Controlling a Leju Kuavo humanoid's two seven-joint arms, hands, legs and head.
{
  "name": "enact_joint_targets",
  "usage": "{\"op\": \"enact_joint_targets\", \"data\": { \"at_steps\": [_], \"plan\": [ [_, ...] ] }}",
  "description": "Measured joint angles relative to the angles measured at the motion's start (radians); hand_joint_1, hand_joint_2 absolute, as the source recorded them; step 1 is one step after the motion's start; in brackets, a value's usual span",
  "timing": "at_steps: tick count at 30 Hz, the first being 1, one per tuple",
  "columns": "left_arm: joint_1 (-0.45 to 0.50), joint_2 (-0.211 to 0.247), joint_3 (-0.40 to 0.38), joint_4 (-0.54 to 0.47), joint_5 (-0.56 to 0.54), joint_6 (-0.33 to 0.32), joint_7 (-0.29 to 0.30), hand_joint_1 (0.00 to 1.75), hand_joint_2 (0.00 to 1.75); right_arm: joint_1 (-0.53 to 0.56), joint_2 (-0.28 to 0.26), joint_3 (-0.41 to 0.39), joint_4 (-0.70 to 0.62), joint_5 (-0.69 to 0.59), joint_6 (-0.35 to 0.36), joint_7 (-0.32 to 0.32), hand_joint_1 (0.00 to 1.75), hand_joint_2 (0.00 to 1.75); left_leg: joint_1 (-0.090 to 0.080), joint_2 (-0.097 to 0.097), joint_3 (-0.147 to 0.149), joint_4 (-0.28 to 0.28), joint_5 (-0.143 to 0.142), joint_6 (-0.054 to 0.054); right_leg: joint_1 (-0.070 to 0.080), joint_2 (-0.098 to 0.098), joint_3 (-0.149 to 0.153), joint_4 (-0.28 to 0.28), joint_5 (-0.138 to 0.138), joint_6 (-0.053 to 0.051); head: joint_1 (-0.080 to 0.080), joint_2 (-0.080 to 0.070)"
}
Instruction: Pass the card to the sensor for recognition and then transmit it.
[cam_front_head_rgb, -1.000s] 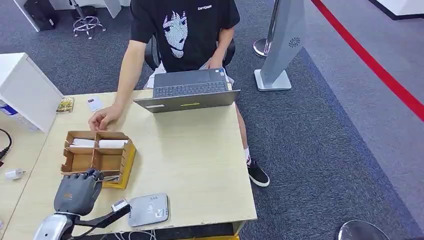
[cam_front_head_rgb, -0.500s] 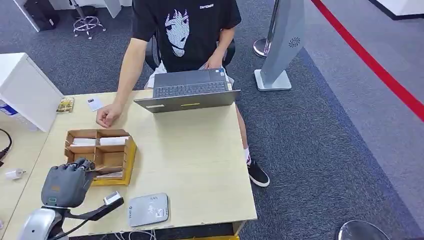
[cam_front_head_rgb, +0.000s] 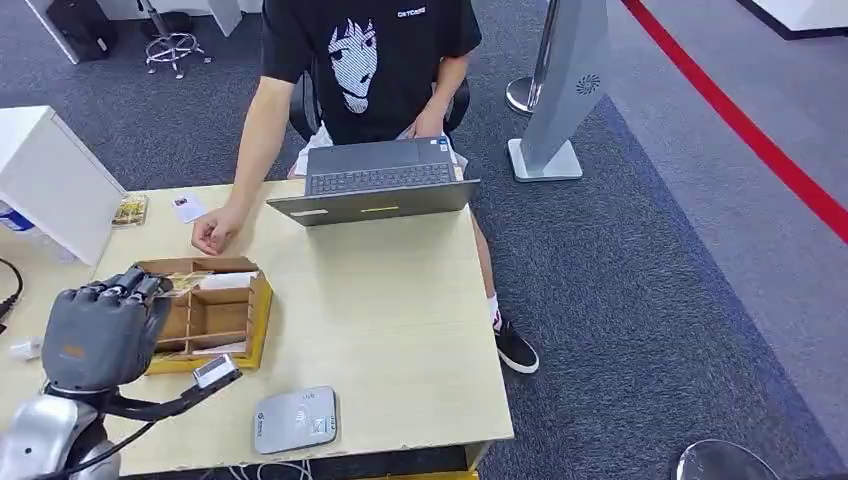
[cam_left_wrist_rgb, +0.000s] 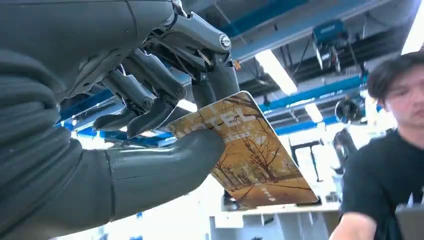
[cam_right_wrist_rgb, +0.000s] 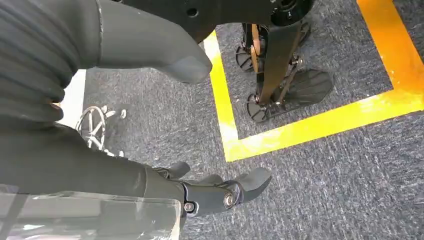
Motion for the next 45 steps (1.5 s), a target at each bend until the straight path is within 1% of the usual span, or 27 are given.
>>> {"op": "enact_joint_targets", "data": {
  "at_steps": [3,8,11,13,16,19,20,24,26,30,33,37,38,45],
  "plan": [
    [-0.014,0.0,-0.007,-0.034,0.01,-0.007,0.0,1.75,1.75,0.0,0.002,-0.009,0.0,-0.002,-0.022,0.002,0.0,1.75,0.0,0.0,0.0,0.0,0.0,0.0,0.0,0.0,0.0,0.0,0.0,0.0,0.0,0.0],
    [-0.044,0.002,-0.011,-0.052,0.03,-0.041,0.008,1.75,1.75,-0.001,0.002,-0.016,0.0,0.005,-0.021,0.004,0.0,1.75,0.0,0.0,0.0,0.0,0.0,0.0,0.0,0.0,0.0,0.0,0.0,0.0,0.0,0.0],
    [-0.072,0.008,-0.011,-0.041,0.054,-0.095,0.01,1.75,1.75,-0.001,0.002,-0.018,0.0,0.017,-0.012,0.004,0.0,1.75,0.0,0.0,0.0,0.0,0.001,0.0,0.0,0.0,0.0,0.0,0.0,0.0,0.0,0.0],
    [-0.115,0.021,-0.01,0.002,0.05,-0.127,0.025,1.75,1.75,-0.002,0.002,-0.018,0.0,0.029,0.009,0.004,0.0,1.75,0.0,-0.001,0.0,0.0,0.001,0.0,0.0,-0.001,0.0,0.0,0.0,0.0,0.0,0.0],
    [-0.178,0.043,-0.009,0.095,-0.003,-0.135,0.044,1.75,1.75,-0.003,0.002,-0.018,-0.001,0.042,0.024,0.004,0.0,1.75,0.0,0.0,0.0,0.0,0.002,-0.001,0.0,0.0,0.0,0.0,0.001,-0.001,0.0,0.0],
    [-0.245,0.062,-0.01,0.186,-0.088,-0.149,0.072,1.75,1.75,-0.003,0.002,-0.018,-0.001,0.06,0.027,0.005,0.0,1.75,0.0,0.0,0.0,0.0,0.002,-0.001,0.0,0.0,0.0,0.0,0.001,-0.001,0.0,0.0],
    [-0.27,0.069,-0.01,0.224,-0.101,-0.151,0.076,1.75,1.75,-0.003,0.002,-0.018,-0.002,0.064,0.029,0.007,0.0,1.75,0.0,0.0,0.0,0.0,0.002,-0.001,0.0,0.0,0.0,0.0,0.002,-0.001,0.0,0.0],
    [-0.328,0.083,-0.011,0.306,-0.114,-0.154,0.081,1.75,1.75,-0.003,0.001,-0.018,-0.003,0.071,0.03,0.01,0.0,1.75,0.0,0.0,0.0,0.0,0.002,-0.001,0.0,0.0,0.0,0.0,0.002,-0.001,0.0,0.0],
    [-0.356,0.085,-0.011,0.348,-0.123,-0.172,0.093,1.75,1.75,-0.004,0.001,-0.018,-0.003,0.077,0.033,0.01,0.0,1.75,0.0,0.0,0.0,0.0,0.002,-0.001,0.0,0.0,0.0,0.0,0.002,-0.001,0.0,0.0],
    [-0.455,0.085,-0.013,0.469,-0.129,-0.186,0.114,1.75,1.75,-0.008,0.001,-0.018,-0.003,0.092,0.037,0.01,0.0,1.75,0.0,0.0,-0.001,0.0,0.003,0.0,0.0,0.0,-0.001,0.0,0.002,-0.001,0.0,0.0],
    [-0.495,0.082,-0.018,0.506,-0.131,-0.186,0.115,1.75,1.75,-0.008,0.001,-0.019,-0.003,0.092,0.037,0.014,0.0,1.75,0.0,0.001,0.0,0.0,0.003,0.0,0.0,0.001,-0.001,0.0,0.003,-0.001,0.0,0.0],
    [-0.516,0.075,-0.024,0.523,-0.131,-0.186,0.115,1.75,1.75,-0.008,0.001,-0.021,-0.003,0.092,0.038,0.017,0.0,1.75,0.0,0.001,0.0,0.0,0.003,0.0,0.0,0.002,-0.001,0.0,0.003,-0.001,0.0,0.0],
    [-0.519,0.074,-0.026,0.527,-0.131,-0.186,0.115,0.0,1.75,-0.008,0.001,-0.021,-0.003,0.093,0.038,0.017,0.0,1.75,0.0,0.002,-0.001,0.0,0.003,0.0,0.0,0.002,-0.001,0.0,0.003,-0.001,0.0,0.0],
    [-0.51,0.068,-0.027,0.52,-0.129,-0.161,0.116,0.0,1.75,-0.008,0.001,-0.03,-0.003,0.104,0.052,0.016,0.0,1.75,0.0,0.002,-0.001,0.0,0.002,0.0,0.0,0.002,-0.002,0.0,0.003,-0.001,0.0,0.0]
  ]
}}
